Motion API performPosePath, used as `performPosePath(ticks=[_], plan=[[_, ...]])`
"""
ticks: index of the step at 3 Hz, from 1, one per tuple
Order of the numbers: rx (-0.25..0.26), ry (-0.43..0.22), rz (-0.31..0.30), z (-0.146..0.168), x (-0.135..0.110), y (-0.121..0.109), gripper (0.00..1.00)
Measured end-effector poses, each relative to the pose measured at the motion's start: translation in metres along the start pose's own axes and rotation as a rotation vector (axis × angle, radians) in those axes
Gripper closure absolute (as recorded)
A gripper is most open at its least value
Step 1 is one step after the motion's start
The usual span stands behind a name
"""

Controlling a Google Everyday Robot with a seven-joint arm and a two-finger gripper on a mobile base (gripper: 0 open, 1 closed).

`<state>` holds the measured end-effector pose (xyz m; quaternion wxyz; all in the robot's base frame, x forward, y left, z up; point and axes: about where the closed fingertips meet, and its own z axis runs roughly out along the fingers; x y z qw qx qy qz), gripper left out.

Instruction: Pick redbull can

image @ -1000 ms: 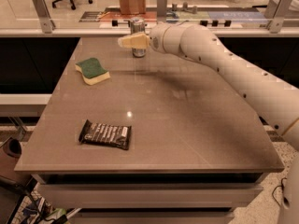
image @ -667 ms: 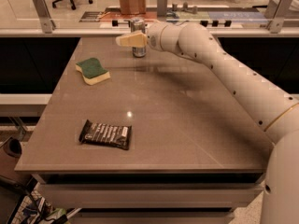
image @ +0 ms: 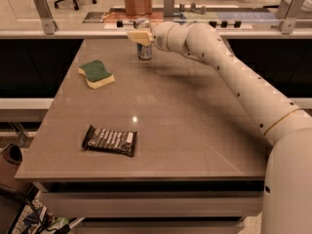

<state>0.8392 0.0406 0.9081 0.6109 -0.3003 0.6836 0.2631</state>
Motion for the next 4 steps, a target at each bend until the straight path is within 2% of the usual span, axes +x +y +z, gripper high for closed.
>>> performPosePath(ticks=[2, 3, 4], plan=[[-0.007, 0.001, 0.001, 0.0037, 0.0008, 0.0039, 0.88], [-0.011, 0.001, 0.001, 0.0056, 0.0013, 0.0060, 0.89], [-0.015, 0.002, 0.002, 0.0076, 0.0017, 0.0082, 0.66]])
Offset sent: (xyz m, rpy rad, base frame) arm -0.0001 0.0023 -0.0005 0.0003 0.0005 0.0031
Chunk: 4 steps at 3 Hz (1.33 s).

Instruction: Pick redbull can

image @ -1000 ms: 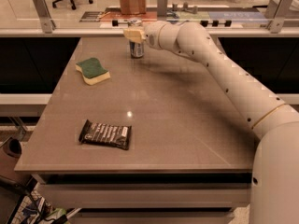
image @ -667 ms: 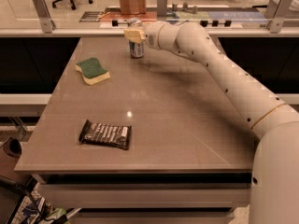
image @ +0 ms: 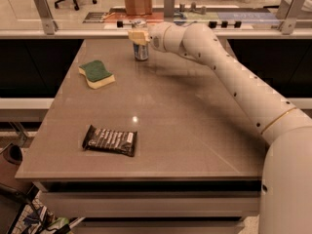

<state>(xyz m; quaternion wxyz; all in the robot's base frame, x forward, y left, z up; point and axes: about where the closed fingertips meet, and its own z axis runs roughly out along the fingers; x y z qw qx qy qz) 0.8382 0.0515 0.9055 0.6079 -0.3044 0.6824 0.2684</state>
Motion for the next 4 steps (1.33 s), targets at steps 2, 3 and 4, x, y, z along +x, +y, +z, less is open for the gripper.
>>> performPosePath(ticks=[2, 3, 4], plan=[[-0.008, 0.001, 0.001, 0.0040, 0.0009, 0.0044, 0.19], [-0.013, 0.002, 0.002, 0.0065, 0.0015, 0.0071, 0.00], [-0.013, 0.001, 0.002, 0.0066, 0.0017, 0.0073, 0.00]])
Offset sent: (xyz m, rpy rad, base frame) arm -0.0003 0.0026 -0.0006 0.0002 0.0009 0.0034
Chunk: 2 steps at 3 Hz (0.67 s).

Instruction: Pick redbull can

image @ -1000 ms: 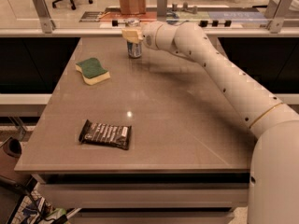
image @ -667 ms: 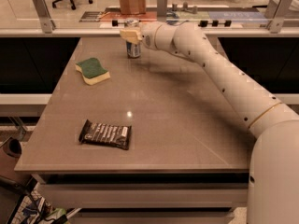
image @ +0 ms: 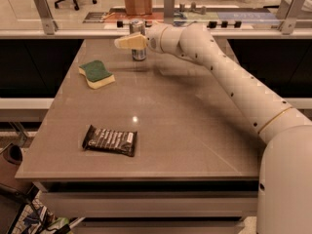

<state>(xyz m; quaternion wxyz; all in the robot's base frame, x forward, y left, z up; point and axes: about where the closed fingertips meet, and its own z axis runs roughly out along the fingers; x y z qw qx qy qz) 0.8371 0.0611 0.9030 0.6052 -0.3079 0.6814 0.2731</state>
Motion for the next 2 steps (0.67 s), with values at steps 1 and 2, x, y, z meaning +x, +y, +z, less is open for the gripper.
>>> performPosePath(ticks=[1, 2], plan=[[-0.005, -0.008, 0.014, 0.003, 0.006, 0.004, 0.00], [-0.012, -0.053, 0.041, 0.011, 0.019, 0.007, 0.00]])
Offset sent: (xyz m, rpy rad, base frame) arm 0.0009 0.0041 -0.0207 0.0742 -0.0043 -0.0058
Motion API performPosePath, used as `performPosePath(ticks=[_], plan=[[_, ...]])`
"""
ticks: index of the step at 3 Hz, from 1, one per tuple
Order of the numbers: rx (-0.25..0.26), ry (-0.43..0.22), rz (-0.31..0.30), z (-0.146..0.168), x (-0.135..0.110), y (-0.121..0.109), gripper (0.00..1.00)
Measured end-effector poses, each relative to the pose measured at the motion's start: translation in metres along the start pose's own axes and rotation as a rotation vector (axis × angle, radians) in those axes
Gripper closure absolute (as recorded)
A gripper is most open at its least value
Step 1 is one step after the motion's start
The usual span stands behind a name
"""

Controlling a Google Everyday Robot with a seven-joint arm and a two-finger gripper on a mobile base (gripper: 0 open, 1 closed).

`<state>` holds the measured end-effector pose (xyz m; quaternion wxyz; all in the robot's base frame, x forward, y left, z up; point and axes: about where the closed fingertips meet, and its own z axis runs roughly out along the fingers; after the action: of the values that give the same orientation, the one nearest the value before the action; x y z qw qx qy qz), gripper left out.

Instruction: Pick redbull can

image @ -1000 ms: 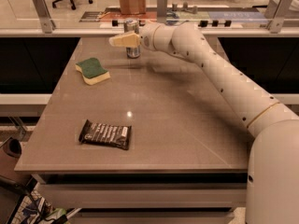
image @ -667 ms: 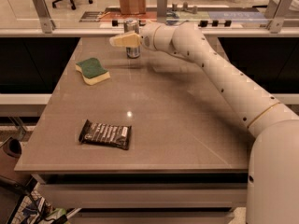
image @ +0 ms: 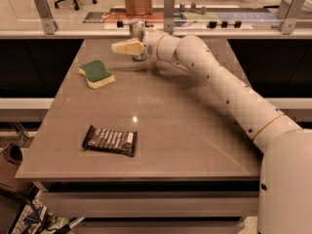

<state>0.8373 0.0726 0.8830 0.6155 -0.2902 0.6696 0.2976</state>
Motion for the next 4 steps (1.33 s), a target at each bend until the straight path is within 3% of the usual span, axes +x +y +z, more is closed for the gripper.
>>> performPosePath(ticks=[1, 2, 4], plan=[[-0.002, 0.000, 0.000, 0.0010, 0.0011, 0.0009, 0.00], [-0.006, 0.001, 0.001, 0.0031, 0.0015, 0.0033, 0.18], [-0.014, 0.002, 0.001, 0.0068, 0.0023, 0.0077, 0.64]])
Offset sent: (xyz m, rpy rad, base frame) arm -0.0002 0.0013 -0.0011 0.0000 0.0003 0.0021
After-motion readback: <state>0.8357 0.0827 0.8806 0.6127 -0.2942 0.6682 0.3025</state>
